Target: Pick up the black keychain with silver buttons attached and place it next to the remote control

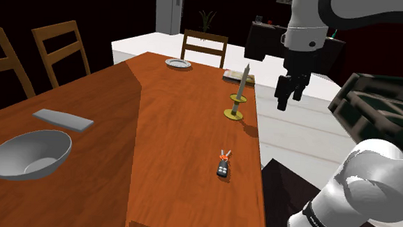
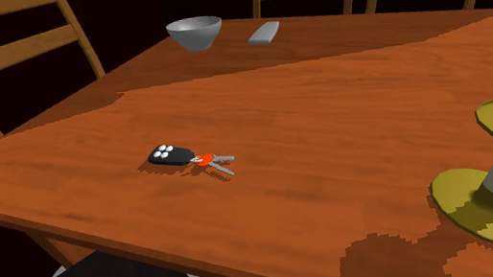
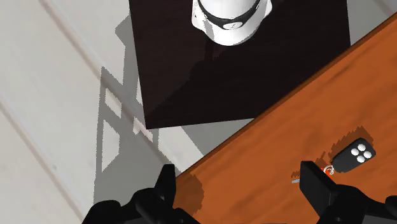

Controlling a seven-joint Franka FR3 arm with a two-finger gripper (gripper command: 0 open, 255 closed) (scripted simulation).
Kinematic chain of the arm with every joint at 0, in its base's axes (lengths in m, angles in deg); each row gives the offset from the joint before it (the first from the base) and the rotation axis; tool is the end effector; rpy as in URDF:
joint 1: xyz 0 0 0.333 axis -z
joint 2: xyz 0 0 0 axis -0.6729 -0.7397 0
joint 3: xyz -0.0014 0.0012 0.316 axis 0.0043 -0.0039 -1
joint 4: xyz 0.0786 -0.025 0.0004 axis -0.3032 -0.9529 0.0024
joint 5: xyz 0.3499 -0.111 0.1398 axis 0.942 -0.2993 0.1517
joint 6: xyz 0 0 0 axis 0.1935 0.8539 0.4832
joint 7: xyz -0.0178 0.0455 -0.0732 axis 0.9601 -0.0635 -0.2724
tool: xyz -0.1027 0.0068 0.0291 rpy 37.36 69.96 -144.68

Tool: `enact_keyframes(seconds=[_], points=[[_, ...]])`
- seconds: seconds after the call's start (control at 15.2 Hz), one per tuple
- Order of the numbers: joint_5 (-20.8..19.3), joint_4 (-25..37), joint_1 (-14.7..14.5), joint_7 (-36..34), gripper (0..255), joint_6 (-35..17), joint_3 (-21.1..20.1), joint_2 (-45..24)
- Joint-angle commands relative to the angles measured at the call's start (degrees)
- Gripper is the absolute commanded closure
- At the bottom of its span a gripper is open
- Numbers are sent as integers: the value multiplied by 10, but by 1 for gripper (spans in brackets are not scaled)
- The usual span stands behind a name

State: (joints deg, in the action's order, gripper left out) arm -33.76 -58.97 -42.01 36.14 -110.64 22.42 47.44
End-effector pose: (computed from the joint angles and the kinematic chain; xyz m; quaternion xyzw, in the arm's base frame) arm 0.2768 0.0032 0.5497 0.9934 -0.0486 -0.0856 0.0581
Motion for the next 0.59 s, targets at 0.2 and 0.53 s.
enact_keyframes(seconds=[0.2,0.53], points=[[28,-48,-15,-21,0,-56,-19,9],[76,-116,-44,-56,0,-158,-55,5]])
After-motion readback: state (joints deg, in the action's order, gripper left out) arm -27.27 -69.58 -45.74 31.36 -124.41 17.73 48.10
